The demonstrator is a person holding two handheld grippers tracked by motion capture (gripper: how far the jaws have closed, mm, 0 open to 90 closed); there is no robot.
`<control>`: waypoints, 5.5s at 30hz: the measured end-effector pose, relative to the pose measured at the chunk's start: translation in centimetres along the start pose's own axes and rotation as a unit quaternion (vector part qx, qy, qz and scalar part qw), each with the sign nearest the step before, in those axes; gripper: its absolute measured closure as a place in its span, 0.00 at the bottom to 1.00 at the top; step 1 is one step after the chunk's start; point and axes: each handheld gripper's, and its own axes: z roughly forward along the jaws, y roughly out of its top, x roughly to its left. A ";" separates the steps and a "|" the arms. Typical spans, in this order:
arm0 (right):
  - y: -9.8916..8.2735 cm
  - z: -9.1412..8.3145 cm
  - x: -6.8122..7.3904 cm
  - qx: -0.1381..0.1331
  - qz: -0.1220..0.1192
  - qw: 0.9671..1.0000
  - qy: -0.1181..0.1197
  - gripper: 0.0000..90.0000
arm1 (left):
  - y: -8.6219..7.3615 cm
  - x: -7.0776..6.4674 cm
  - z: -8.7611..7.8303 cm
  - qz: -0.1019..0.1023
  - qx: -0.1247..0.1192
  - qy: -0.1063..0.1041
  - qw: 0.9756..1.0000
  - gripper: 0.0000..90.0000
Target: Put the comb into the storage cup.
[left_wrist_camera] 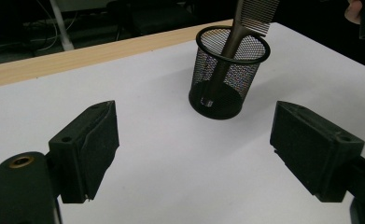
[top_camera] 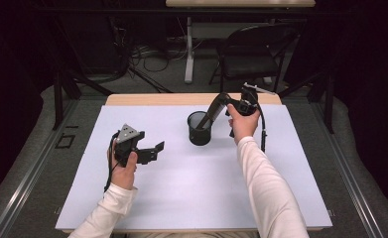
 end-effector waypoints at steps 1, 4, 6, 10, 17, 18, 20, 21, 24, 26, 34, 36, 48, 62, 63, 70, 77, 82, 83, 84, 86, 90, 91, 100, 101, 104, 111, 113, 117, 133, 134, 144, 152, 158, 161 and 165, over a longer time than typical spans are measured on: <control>0.0 0.0 0.0 -0.001 0.000 1.000 0.000 0.69 | 0.0 0.0 0.0 0.000 0.000 0.000 1.000 0.17; 0.0 0.0 0.0 -0.003 0.000 1.000 0.001 0.65 | 0.0 0.0 0.0 0.001 0.001 0.000 1.000 0.17; 0.0 0.0 -0.1 -0.003 -0.002 1.000 -0.002 0.63 | 0.0 0.0 0.0 0.001 0.002 0.000 1.000 0.17; 0.1 0.0 -0.2 -0.001 -0.008 1.000 -0.009 0.59 | 0.0 0.0 0.0 0.002 0.003 0.000 1.000 0.17; 0.0 0.0 -0.3 0.003 -0.019 1.000 -0.018 0.49 | 0.0 0.0 0.0 0.000 0.001 0.000 1.000 0.17; 0.1 0.0 -0.3 0.002 -0.022 1.000 -0.018 0.48 | 0.0 0.0 0.0 0.000 0.002 0.000 1.000 0.17; 0.1 0.0 -0.3 0.002 -0.027 0.999 -0.020 0.46 | 0.0 0.0 0.0 0.001 0.002 0.000 1.000 0.17; 0.0 0.0 -0.3 0.003 -0.030 0.999 -0.021 0.45 | 0.0 0.0 0.0 0.001 0.002 0.000 1.000 0.17; 0.0 -0.1 -0.4 0.005 -0.033 0.999 -0.019 0.44 | 0.0 0.0 0.0 0.002 0.003 0.000 1.000 0.17; 0.1 -0.1 -0.4 0.004 -0.037 0.999 -0.017 0.44 | 0.0 0.0 0.0 0.002 0.003 0.000 1.000 0.17; 0.2 -0.4 -0.4 0.006 -0.046 0.999 -0.016 0.42 | 0.0 0.0 0.0 0.001 0.002 0.001 1.000 0.17; 0.2 -0.4 -0.4 0.006 -0.046 0.999 -0.015 0.41 | 0.0 0.0 0.0 0.001 0.002 0.001 1.000 0.17; 0.2 -0.6 -0.2 0.011 -0.060 0.998 -0.010 0.40 | 0.0 0.0 0.0 0.002 0.002 0.001 1.000 0.17; 0.5 -1.4 -0.2 0.018 -0.090 0.996 -0.018 0.38 | 0.0 0.0 0.0 0.001 0.002 0.001 1.000 0.17; 0.5 -1.5 -0.2 0.019 -0.092 0.995 -0.018 0.38 | 0.0 0.0 0.0 0.001 0.002 0.001 1.000 0.17; 0.7 -2.6 0.1 0.029 -0.118 0.992 -0.016 0.38 | 0.0 0.0 0.0 0.000 0.002 0.001 1.000 0.17; 0.8 -3.8 0.6 0.042 -0.147 0.988 -0.020 0.39 | 0.0 0.0 0.0 0.000 0.002 0.002 1.000 0.17; 0.7 -4.6 0.8 0.047 -0.168 0.984 -0.030 0.39 | -0.1 0.0 0.0 0.000 0.004 0.001 1.000 0.17; 0.6 -4.7 0.9 0.049 -0.172 0.984 -0.027 0.39 | -0.1 0.0 0.0 0.001 0.004 0.001 1.000 0.17; 0.5 -4.8 1.0 0.051 -0.176 0.983 -0.022 0.39 | -0.1 0.0 0.0 0.001 0.004 0.001 1.000 0.17; 0.4 -5.0 1.2 0.053 -0.185 0.981 -0.020 0.39 | -0.1 0.0 0.0 0.000 0.003 0.001 1.000 0.17; 0.0 -5.4 1.6 0.061 -0.196 0.979 -0.020 0.36 | 0.0 0.0 -0.1 -0.002 0.001 0.002 1.000 0.17; -0.1 -5.6 1.7 0.063 -0.195 0.978 -0.021 0.36 | 0.0 0.0 -0.1 -0.002 0.001 0.001 1.000 0.17; -0.7 -7.1 2.5 0.067 -0.223 0.972 -0.017 0.32 | 0.0 0.1 -0.2 -0.001 0.000 0.001 1.000 0.17; -0.8 -7.3 2.5 0.067 -0.225 0.972 -0.016 0.30 | 0.0 0.1 -0.2 -0.001 0.000 0.001 1.000 0.17; -1.1 -7.7 2.6 0.064 -0.230 0.971 -0.017 0.22 | 0.0 0.1 -0.3 -0.002 0.000 0.001 1.000 0.17; -2.0 -8.8 2.5 0.056 -0.241 0.969 -0.014 0.08 | 0.0 0.2 -0.3 -0.003 0.000 -0.004 1.000 0.17; -2.2 -9.2 2.4 0.055 -0.248 0.967 -0.013 0.03 | 0.0 0.2 -0.3 -0.004 0.000 -0.004 1.000 0.17; -2.7 -10.1 2.1 0.049 -0.250 0.967 -0.009 0.00 | 0.0 0.2 -0.3 -0.004 0.000 -0.005 1.000 0.17; -4.7 -13.5 1.7 0.046 -0.274 0.961 -0.003 0.00 | 0.5 0.5 -1.5 0.007 -0.004 -0.022 1.000 0.17; -4.9 -13.7 1.7 0.046 -0.276 0.960 -0.004 0.00 | 0.5 0.6 -1.7 0.006 -0.005 -0.023 1.000 0.17; -5.9 -15.0 0.9 0.047 -0.278 0.959 -0.013 0.00 | 0.5 1.3 -3.3 0.023 0.009 -0.030 0.999 0.17; -7.0 -16.2 -0.3 0.043 -0.277 0.960 -0.022 0.00 | 0.0 1.6 -4.9 0.030 0.016 -0.037 0.999 0.17; -8.1 -17.3 -1.1 0.042 -0.277 0.960 -0.027 0.00 | -0.6 1.9 -5.7 0.025 0.016 -0.039 0.999 0.17; -8.8 -17.6 -1.4 0.044 -0.273 0.961 -0.031 0.00 | -1.1 2.0 -6.0 0.024 0.018 -0.040 0.999 0.17; -9.9 -17.8 -1.9 0.042 -0.274 0.960 -0.043 0.00 | -1.9 2.2 -6.2 0.020 0.015 -0.041 0.999 0.17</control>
